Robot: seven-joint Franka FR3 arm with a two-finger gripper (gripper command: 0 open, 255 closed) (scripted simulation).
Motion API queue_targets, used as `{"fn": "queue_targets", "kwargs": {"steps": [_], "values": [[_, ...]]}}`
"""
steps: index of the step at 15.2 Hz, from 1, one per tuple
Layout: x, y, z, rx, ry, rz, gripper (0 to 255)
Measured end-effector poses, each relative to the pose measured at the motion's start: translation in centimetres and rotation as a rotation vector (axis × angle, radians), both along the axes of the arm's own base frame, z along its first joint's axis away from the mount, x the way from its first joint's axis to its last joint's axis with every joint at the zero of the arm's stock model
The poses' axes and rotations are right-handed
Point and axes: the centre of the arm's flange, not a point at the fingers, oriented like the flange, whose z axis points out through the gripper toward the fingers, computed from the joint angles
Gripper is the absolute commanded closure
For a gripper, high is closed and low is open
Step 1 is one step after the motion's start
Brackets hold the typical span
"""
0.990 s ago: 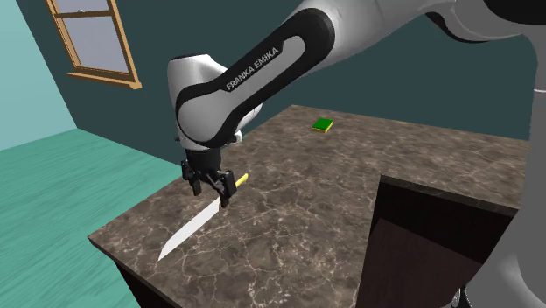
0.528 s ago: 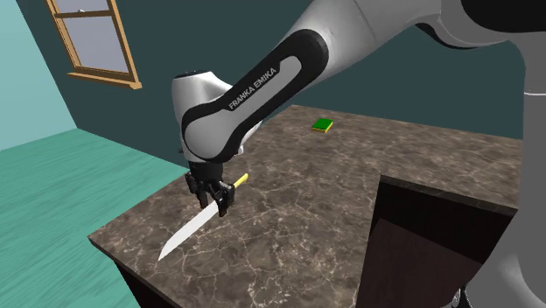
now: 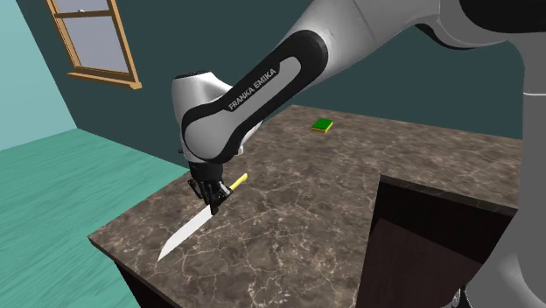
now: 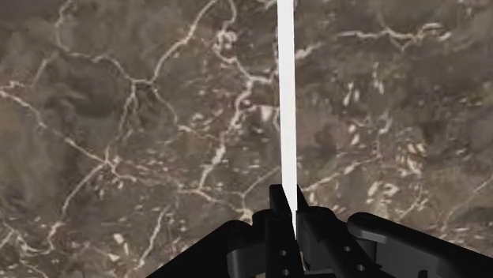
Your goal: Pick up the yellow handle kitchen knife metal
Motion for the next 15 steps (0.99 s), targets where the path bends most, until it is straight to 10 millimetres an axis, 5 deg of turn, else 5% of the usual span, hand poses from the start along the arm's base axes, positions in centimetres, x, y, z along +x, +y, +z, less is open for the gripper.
{"fn": "queue_targets", "kwargs": {"steps": [15], "values": [[0.0, 0.0, 6.9, 0.0, 0.0, 0.0, 255]]}}
